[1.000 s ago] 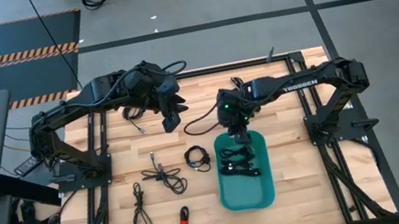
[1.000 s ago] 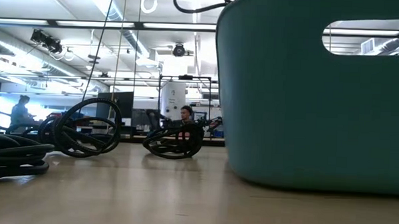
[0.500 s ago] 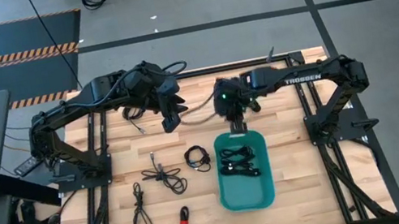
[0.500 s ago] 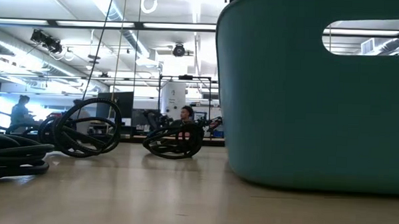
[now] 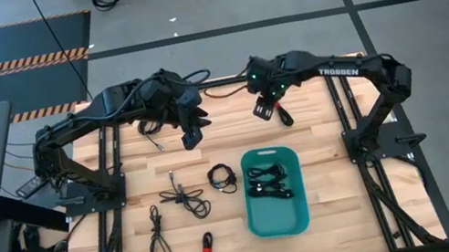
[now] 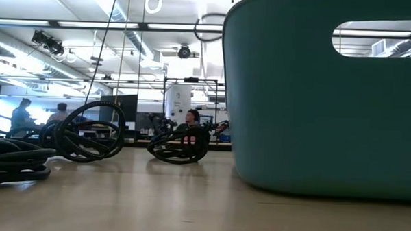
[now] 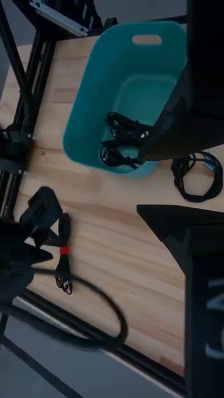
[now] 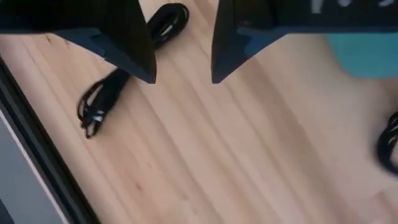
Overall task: Pick and place USB-C Cables
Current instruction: Put the black charger cable into the green bin
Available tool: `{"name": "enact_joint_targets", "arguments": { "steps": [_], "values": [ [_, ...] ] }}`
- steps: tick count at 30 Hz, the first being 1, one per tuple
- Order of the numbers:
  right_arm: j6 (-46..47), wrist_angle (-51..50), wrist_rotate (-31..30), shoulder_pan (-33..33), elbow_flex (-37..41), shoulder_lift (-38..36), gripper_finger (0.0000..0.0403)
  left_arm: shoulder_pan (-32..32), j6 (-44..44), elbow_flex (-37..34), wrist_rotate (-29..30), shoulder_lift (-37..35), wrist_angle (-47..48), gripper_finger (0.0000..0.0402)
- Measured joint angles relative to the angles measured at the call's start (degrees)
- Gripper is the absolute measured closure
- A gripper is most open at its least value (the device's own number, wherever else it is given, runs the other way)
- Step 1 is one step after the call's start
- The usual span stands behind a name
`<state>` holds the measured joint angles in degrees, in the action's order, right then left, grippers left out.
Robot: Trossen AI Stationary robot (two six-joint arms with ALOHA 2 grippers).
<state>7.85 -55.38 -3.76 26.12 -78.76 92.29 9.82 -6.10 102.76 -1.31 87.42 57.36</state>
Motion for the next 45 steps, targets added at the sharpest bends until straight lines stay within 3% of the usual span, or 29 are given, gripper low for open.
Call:
{"name": "enact_joint_targets", "arguments": {
  "steps": [8,22,40,45],
  "values": [
    [4.08,0.31,-1.13,5.59,5.89,0.0,0.0206,0.02,0.89,0.0,0.03,0.0,0.0,0.0271],
    [4.05,9.65,1.64,11.95,15.41,0.99,0.0201,0.02,2.26,0.0,0.03,-0.02,-0.04,0.0271],
    [1.94,12.3,8.52,13.07,15.79,13.79,0.0204,0.02,2.24,0.02,0.03,-0.02,-0.07,0.0271],
    [1.66,12.29,8.04,13.02,15.93,13.67,0.0235,0.02,2.24,0.01,0.03,-0.02,-0.04,0.0271]
  ]
}}
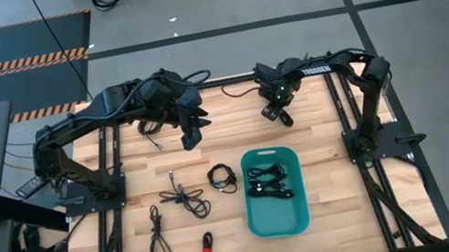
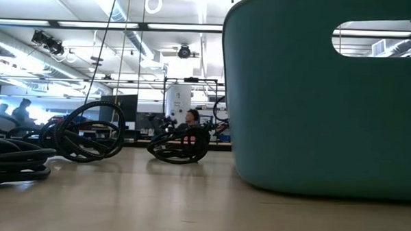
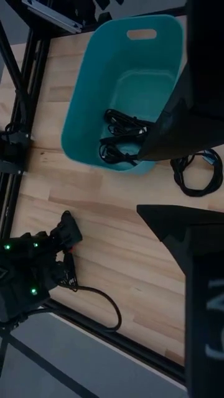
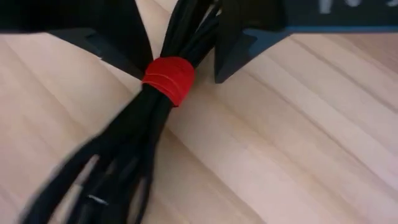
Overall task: Pick and place USB-C Cables
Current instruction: Put the black charger cable into the green bin
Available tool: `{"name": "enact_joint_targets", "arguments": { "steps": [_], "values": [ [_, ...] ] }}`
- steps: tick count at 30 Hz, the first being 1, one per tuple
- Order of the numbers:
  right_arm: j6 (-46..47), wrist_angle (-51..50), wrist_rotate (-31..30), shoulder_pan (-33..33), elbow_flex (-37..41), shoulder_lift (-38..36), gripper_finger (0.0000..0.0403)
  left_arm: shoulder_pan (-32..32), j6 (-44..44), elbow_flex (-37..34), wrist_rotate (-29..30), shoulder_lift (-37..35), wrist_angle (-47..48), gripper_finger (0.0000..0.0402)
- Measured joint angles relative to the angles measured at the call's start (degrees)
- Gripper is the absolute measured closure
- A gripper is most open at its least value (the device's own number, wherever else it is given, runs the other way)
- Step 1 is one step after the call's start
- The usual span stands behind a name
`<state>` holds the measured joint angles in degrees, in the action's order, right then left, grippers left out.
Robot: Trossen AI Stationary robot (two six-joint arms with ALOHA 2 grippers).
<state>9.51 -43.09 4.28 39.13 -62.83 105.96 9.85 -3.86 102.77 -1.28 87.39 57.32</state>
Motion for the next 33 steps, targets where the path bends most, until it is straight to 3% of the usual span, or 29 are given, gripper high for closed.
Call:
{"name": "enact_joint_targets", "arguments": {
  "steps": [6,11,20,23,33],
  "values": [
    [0.81,-0.52,0.69,0.6,0.18,-1.91,0.0356,0.0,-0.02,0.01,0.0,0.0,-0.01,0.0271],
    [-1.04,-2.04,4.38,0.11,0.39,-4.46,0.0358,0.0,-0.31,0.01,-0.02,0.0,0.0,0.0271],
    [-2.83,-15.09,-0.43,-1.91,-2.13,-17.01,0.0358,0.0,-0.44,-0.01,-0.02,0.0,0.02,0.0271],
    [-0.64,-18.37,-0.39,-3.86,-4.69,-22.61,0.0358,0.0,-0.46,0.01,-0.02,0.0,0.02,0.0271],
    [12.77,-19.17,7.89,-16.78,-9.42,-36.1,0.0358,0.0,-1.49,0.01,-0.02,0.0,0.02,0.0271]
  ]
}}
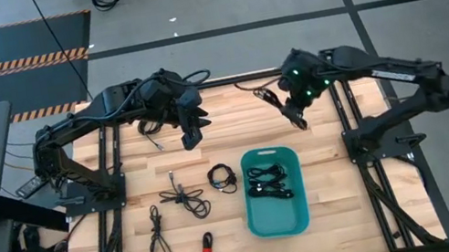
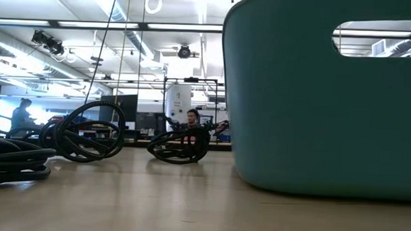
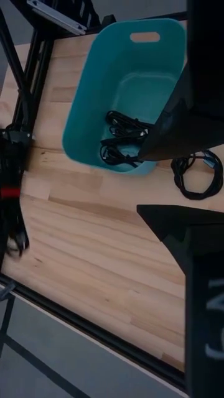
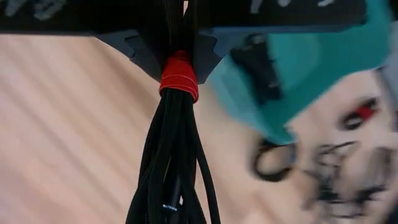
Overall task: Pick and place USB-C Cables
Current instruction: Put the black charger cable into the green bin
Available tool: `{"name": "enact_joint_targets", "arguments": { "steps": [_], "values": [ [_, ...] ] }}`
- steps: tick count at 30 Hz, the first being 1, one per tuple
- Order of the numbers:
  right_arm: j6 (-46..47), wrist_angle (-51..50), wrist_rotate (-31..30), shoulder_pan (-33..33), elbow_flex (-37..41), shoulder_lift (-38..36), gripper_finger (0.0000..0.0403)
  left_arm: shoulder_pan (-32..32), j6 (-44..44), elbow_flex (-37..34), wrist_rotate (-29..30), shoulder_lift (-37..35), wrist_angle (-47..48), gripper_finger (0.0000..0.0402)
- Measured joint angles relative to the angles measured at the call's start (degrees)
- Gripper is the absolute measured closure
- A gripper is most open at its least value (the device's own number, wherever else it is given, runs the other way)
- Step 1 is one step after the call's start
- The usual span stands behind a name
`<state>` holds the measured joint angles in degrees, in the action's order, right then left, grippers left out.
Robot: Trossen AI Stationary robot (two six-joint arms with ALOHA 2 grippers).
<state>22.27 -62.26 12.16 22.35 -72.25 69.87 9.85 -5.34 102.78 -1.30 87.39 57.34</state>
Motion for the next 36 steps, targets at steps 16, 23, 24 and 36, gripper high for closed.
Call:
{"name": "enact_joint_targets", "arguments": {
  "steps": [16,23,24,36],
  "values": [
    [12.66,13.03,1.77,-21.2,-0.04,0.44,0.0358,0.0,-0.08,-0.01,0.0,0.0,-0.04,0.0271],
    [13.14,14.78,2.47,-26.83,-0.04,4.88,0.0358,0.0,-0.09,0.0,0.01,0.0,-0.07,0.0271],
    [13.17,14.85,2.49,-27.59,-0.04,5.64,0.0358,0.0,-0.09,-0.01,0.0,0.0,-0.07,0.0271],
    [14.86,16.36,4.44,-34.14,-0.04,12.61,0.0358,-0.02,-0.09,0.0,0.0,0.0,-0.07,0.0271]
  ]
}}
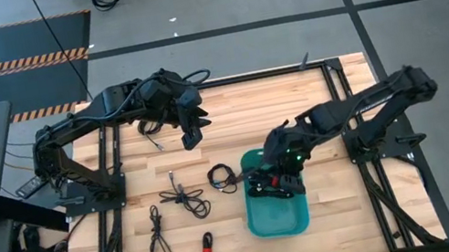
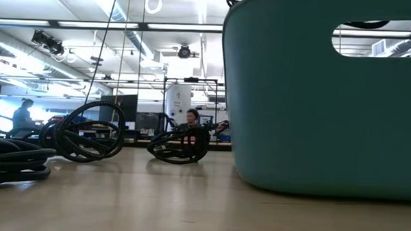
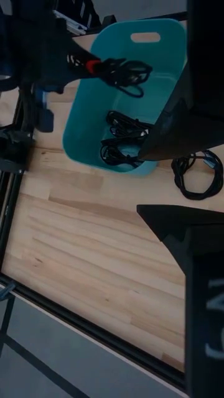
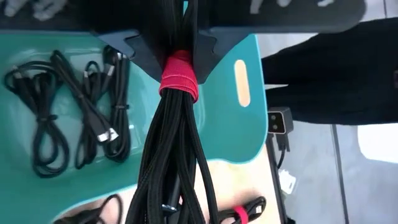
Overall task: Pick and place USB-C Cables
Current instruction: Put the black charger cable into the green bin
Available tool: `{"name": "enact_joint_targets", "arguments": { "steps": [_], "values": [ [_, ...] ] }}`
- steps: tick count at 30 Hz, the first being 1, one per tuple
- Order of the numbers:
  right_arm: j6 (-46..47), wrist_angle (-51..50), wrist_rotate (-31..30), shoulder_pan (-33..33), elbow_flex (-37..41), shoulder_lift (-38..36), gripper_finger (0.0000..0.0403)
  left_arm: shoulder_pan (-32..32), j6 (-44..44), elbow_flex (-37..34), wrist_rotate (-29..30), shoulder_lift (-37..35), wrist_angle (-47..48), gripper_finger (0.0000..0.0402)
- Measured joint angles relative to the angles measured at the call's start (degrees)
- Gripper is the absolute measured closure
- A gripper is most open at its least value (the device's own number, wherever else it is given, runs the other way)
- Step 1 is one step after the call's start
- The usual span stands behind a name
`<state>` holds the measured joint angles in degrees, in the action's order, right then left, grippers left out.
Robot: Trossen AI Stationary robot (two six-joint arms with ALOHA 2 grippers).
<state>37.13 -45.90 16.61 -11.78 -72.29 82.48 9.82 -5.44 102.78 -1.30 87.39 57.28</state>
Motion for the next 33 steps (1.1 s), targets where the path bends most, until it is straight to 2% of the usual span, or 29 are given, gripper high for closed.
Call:
{"name": "enact_joint_targets", "arguments": {
  "steps": [10,15,24,33],
  "values": [
    [4.86,4.63,-2.38,-0.9,-0.04,-0.9,0.0358,0.0,-0.27,0.0,0.0,0.0,0.09,0.0271],
    [11.91,5.41,-7.29,-1.51,-0.04,-0.9,0.0358,0.02,-0.39,0.0,0.0,0.0,0.67,0.0271],
    [11.34,5.58,-8.2,-4.58,-0.04,-0.92,0.0358,0.02,-0.41,0.0,0.0,0.0,1.82,0.0271],
    [10.75,5.19,-9.49,-4.97,-0.04,-0.92,0.0358,0.02,-0.39,0.0,0.0,0.0,1.84,0.0271]
  ]
}}
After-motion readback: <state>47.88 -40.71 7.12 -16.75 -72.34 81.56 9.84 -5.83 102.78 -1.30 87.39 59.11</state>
